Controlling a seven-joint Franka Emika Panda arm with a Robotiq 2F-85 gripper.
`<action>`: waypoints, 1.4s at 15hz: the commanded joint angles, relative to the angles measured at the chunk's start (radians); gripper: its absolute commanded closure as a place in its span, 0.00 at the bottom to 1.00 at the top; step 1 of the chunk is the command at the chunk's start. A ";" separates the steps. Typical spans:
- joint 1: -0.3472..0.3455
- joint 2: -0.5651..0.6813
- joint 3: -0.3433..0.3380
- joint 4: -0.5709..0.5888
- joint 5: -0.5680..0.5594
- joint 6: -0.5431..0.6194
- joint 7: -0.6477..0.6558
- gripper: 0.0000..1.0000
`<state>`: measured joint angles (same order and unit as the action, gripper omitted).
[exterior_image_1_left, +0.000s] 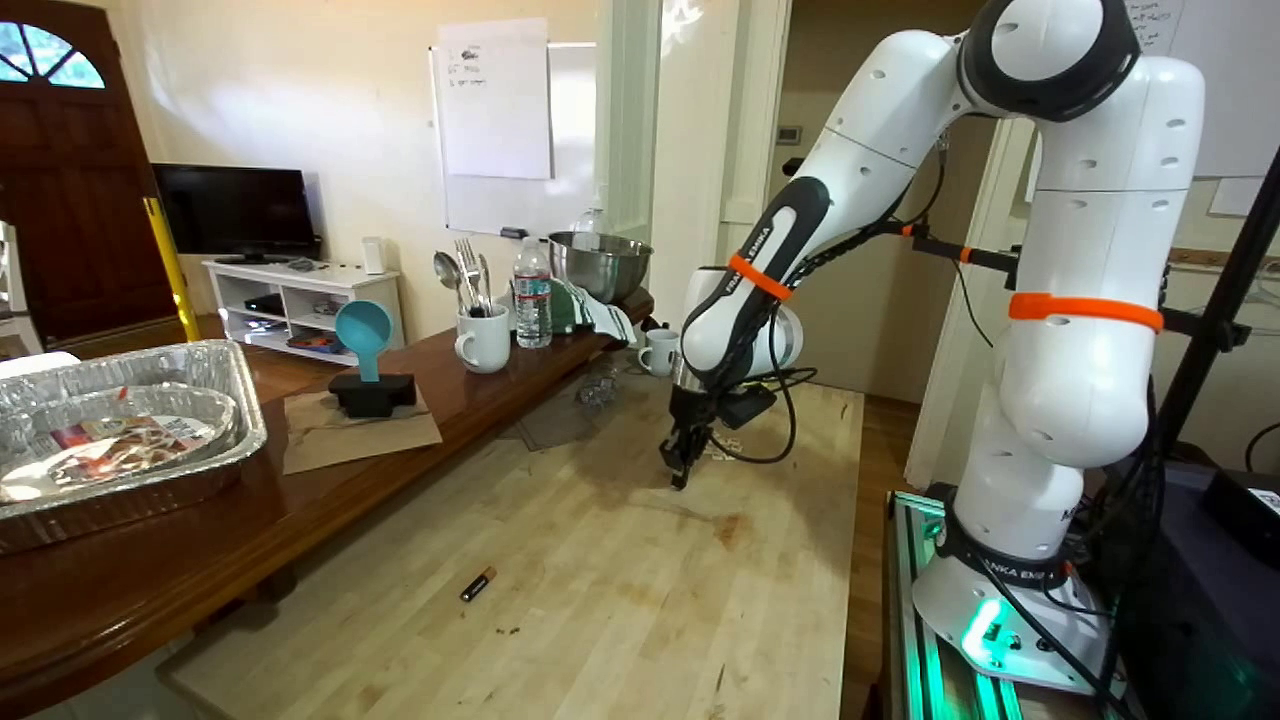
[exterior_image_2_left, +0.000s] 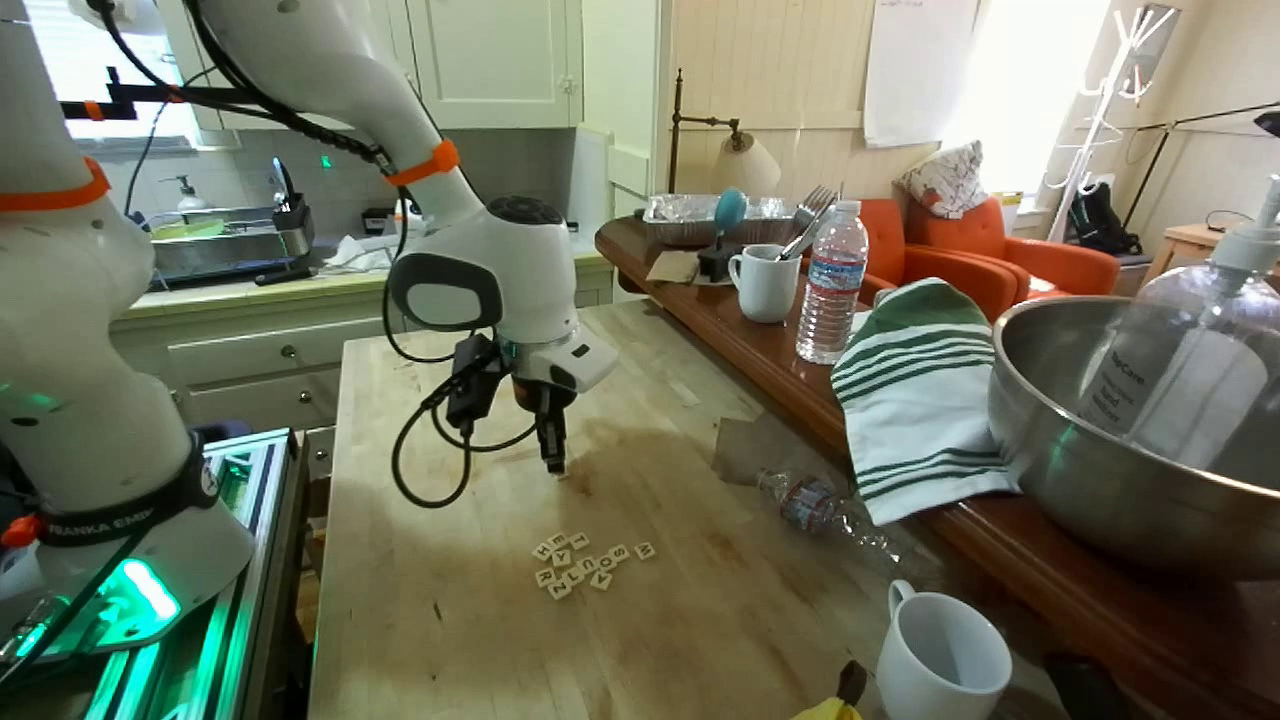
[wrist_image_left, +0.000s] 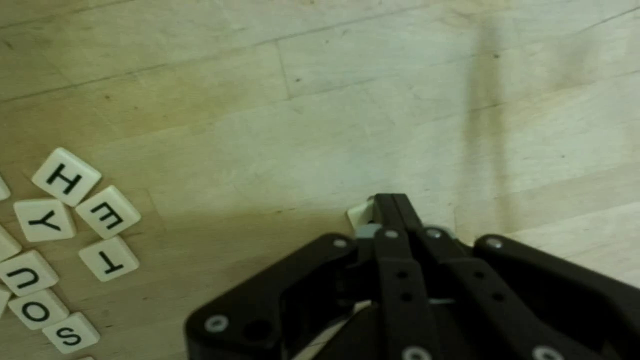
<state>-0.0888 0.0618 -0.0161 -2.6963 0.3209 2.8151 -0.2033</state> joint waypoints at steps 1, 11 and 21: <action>0.010 -0.033 0.003 -0.027 -0.007 0.002 0.015 1.00; 0.001 -0.123 -0.033 -0.034 -0.046 -0.071 -0.052 1.00; -0.046 -0.132 -0.147 -0.018 -0.235 -0.120 -0.251 1.00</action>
<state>-0.1217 -0.0583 -0.1358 -2.7131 0.1251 2.7421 -0.3873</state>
